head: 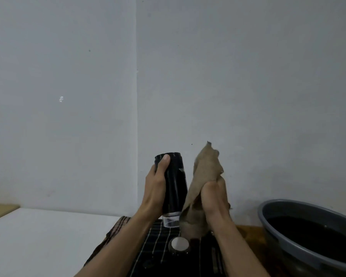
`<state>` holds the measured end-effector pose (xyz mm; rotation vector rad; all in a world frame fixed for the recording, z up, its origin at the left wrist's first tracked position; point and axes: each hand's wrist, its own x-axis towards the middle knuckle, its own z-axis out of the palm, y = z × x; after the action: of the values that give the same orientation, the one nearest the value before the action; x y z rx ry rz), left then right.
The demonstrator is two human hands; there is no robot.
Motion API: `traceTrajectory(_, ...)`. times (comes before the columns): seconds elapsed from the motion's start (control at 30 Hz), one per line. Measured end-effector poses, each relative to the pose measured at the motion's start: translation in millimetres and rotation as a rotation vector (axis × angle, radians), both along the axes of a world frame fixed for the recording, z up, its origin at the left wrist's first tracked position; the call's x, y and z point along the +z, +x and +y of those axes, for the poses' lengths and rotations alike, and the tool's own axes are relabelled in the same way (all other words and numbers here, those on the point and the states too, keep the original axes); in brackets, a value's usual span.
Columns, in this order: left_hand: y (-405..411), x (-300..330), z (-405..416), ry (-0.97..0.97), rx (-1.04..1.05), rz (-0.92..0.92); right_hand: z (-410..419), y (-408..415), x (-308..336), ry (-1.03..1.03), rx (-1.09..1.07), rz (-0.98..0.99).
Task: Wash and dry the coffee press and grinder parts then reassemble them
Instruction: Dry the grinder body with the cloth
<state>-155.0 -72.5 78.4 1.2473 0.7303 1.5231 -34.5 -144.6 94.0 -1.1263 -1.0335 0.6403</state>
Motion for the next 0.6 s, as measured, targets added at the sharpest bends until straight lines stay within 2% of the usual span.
traceTrajectory(0.03,6.8,-4.1,-3.9,0.070,0.020,0.042,8.9,-4.2,10.2,-0.007,0.067,0.002)
traceTrajectory(0.1,19.2,-7.0,-10.1,0.160,0.119,0.115,24.5,-15.1,19.2,-0.031,0.137,-0.125)
traceTrajectory(0.17,20.8,-1.6,-11.7,0.150,0.213,0.103,28.3,-21.6,15.8,-0.053,0.131,-0.287)
traceTrajectory(0.23,11.3,6.7,-4.6,0.099,0.259,0.047,23.1,-23.9,-5.9,-0.063,0.142,-0.343)
traceTrajectory(0.3,-1.6,13.0,0.7,0.063,0.229,0.001,15.8,-24.0,-37.7,-0.118,0.200,-0.270)
traceTrajectory(0.4,-10.2,12.5,-3.5,-0.002,-0.066,-0.122,13.1,-23.4,-51.7,-0.231,0.314,0.141)
traceTrajectory(0.43,-12.1,10.9,-5.7,-0.009,-0.135,-0.164,12.9,-23.2,-49.4,-0.256,0.301,0.196)
traceTrajectory(0.5,-13.2,10.0,-3.7,0.002,-0.103,-0.146,11.4,-21.6,-39.7,-0.253,0.205,0.059)
traceTrajectory(0.6,-7.3,16.8,-2.1,0.043,0.179,0.009,14.3,-22.5,-41.0,-0.081,-0.012,-0.225)
